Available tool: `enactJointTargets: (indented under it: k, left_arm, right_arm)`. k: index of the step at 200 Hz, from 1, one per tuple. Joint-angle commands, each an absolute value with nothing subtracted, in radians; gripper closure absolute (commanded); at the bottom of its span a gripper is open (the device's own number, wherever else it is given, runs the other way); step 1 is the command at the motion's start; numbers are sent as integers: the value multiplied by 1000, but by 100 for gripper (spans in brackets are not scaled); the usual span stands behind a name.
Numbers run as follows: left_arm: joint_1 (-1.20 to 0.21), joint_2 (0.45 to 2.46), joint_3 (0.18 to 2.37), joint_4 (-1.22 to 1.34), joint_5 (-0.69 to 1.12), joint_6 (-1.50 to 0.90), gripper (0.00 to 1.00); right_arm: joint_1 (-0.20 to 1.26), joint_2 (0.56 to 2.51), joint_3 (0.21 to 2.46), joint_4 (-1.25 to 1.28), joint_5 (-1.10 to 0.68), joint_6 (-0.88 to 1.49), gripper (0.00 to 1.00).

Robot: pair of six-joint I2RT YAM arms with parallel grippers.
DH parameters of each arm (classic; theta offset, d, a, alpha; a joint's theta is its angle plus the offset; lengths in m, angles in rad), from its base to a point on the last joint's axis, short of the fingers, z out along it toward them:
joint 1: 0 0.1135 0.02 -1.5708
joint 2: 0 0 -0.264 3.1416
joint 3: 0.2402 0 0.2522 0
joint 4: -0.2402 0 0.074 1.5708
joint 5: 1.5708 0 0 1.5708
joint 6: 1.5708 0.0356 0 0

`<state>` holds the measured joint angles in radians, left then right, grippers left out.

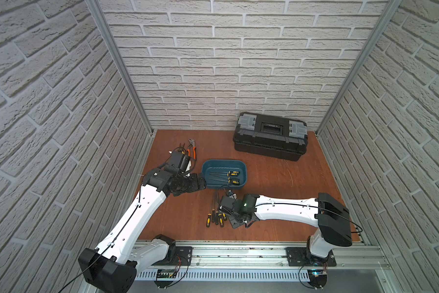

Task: Put the file tool into the storage box
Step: Pick up the file tool from the center of the board, then place the file tool in the storage box.

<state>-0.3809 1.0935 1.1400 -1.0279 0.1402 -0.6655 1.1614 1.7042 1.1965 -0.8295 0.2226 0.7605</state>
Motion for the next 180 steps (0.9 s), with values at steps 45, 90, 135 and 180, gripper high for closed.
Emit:
enactJointTargets:
  k: [45,90,135,180]
  left_arm:
    - [-326,1030,1160,-1037,104,-643,2]
    - [-295,1018,1157,-1033,114,-636,2]
    - [-274,1061,1168,-1006,149,-624,2]
    - [-257,1115,1195,-994,171,-602,2]
  right_arm:
    - [1164,1580,1205,-913,279,591,98]
    - [1158,1542,1261,-943,311,489,98]
    - [1070,1577,1372,-964,304,314,97]
    - [916,1678,1512,-952,198,123,97]
